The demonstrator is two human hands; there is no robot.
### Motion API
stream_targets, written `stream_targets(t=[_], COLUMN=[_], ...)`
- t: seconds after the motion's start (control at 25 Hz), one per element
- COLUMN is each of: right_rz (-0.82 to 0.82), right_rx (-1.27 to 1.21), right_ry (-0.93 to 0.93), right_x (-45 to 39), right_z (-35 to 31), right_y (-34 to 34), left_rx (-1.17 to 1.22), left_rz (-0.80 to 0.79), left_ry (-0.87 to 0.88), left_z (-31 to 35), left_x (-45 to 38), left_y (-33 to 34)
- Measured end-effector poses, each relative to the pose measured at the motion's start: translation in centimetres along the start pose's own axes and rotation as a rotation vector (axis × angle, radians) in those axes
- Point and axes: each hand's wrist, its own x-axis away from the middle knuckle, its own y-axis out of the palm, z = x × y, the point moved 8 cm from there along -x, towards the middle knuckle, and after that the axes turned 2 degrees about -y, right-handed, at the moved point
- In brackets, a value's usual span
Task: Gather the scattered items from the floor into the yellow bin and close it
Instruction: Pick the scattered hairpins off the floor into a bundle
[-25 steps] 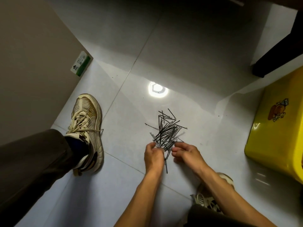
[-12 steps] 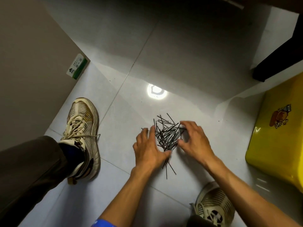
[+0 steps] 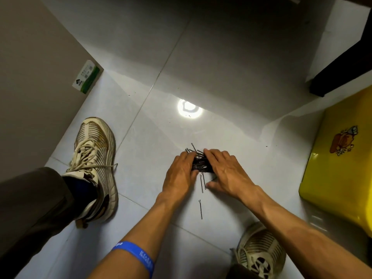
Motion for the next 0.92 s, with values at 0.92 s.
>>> stream_targets(t=[0.92], right_rz=[0.174], right_rx=[-1.041], right_ry=[0.496], right_x=[0.5], right_z=[0.5], right_y=[-3.8], left_rx=[1.363], left_rz=[0.262], left_ry=[-0.762], left_z=[-1.6], left_x=[1.7], left_y=[-0.2])
